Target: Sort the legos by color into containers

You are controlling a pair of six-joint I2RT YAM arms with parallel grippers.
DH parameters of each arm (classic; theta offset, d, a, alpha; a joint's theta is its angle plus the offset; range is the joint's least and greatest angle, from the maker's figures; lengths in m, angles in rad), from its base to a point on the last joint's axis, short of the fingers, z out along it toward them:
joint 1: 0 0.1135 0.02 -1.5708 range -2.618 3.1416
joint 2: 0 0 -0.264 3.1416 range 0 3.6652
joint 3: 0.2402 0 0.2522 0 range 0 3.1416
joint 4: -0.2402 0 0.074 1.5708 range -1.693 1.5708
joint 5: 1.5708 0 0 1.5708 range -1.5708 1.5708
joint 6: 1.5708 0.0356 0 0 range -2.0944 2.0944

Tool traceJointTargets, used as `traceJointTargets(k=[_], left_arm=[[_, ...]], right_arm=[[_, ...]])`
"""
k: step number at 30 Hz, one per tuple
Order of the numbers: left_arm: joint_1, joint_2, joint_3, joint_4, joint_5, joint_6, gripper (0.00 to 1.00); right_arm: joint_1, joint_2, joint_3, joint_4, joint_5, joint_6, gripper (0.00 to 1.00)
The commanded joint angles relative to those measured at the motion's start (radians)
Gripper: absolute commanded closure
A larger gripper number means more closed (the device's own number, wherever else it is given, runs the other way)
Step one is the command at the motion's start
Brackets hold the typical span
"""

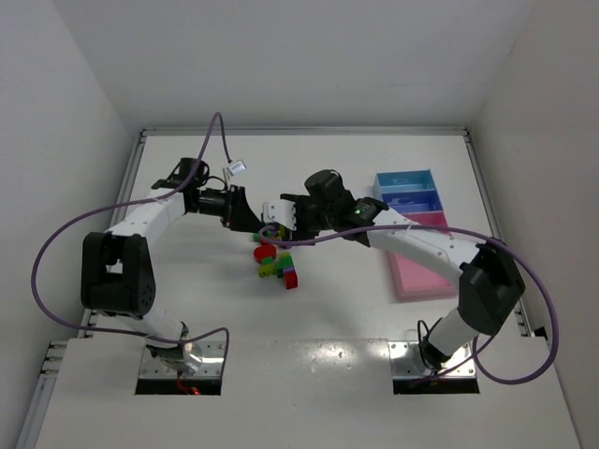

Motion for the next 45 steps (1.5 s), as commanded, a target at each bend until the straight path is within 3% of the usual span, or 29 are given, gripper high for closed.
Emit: traceJointTargets(k=[1,7,15,24,32,36,37,40,45], left_arm=[[-0.018,-0.004,0.037,0.007,0.085,0.010,0.04],[-0.018,-0.014,0.028,0.007,0.085,0.010,0.15],[-0.018,-0.012,0.018,0.007,0.085,0.020,0.14],[-0.018,-0.003,0.038,0.007,0.104,0.010,0.26],[-0.027,0.017,0.047,0.007,0.085,0.010,0.23],[-0.027,0.017,0.047,0.007,0.062,0.010,0.38],[-0.027,0.017,0.047,0.007,0.062,0.010,0.49],[-0.027,0.008,0.038,0.007,0.039,0.010,0.70],[-0.027,-0.018,0.008,0.007,0.019,0.010,0.82]], right_arm=[[0.009,0.016,0.043,0.042,0.012,0.009,0.74],[0.009,0.006,0.032,0.042,0.012,0.000,0.75],[0.009,-0.016,0.000,0.042,0.022,0.000,0.76],[0.018,0.016,0.040,0.042,0.022,-0.009,0.77],[0.055,0.025,0.040,0.042,0.051,-0.009,0.78],[0.055,0.025,0.040,0.042,0.051,-0.019,0.79],[0.055,0.025,0.040,0.042,0.061,-0.019,0.79],[0.055,0.025,0.029,0.060,0.080,-0.019,0.82],[0.044,0.006,-0.015,0.070,0.114,-0.019,0.85]])
